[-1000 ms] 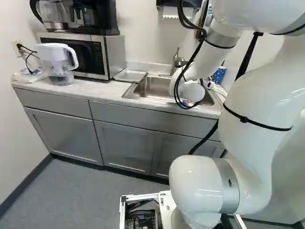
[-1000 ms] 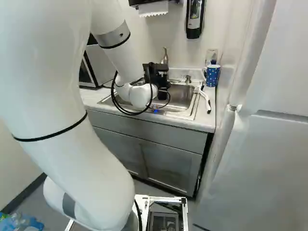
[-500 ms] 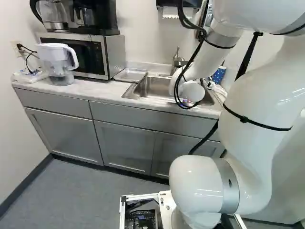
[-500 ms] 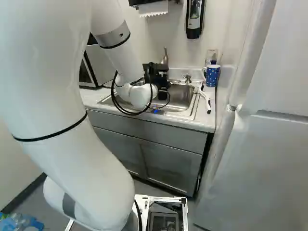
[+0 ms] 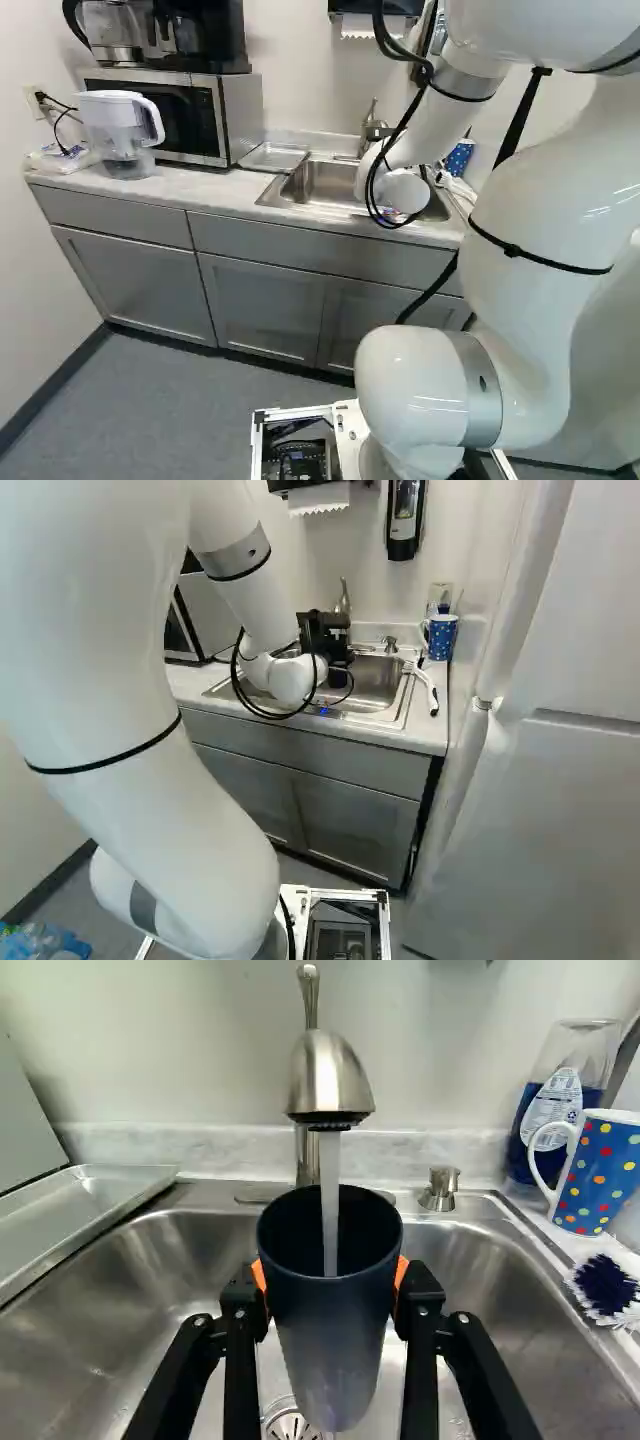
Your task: Rinse the cup and place it in the tray
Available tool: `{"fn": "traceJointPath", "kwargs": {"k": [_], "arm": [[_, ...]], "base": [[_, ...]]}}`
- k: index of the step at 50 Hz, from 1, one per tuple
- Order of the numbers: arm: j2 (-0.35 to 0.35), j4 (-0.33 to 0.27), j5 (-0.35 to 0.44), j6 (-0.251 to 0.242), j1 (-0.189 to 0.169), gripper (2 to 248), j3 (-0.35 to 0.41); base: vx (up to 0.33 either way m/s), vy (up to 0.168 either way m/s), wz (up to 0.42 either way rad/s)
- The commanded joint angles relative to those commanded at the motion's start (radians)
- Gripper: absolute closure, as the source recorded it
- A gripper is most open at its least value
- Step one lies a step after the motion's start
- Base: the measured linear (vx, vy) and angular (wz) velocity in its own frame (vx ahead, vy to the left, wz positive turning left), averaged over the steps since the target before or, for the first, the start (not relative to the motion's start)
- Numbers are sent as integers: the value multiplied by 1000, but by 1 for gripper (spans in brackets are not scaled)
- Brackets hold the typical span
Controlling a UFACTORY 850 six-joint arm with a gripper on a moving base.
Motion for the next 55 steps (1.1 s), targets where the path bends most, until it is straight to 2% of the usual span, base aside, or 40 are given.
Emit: {"fn": "traceJointPath", "kwargs": {"k": [55], "arm": [[0, 0, 0, 0, 0, 124, 0]], "base": [[0, 0, 0]]}}
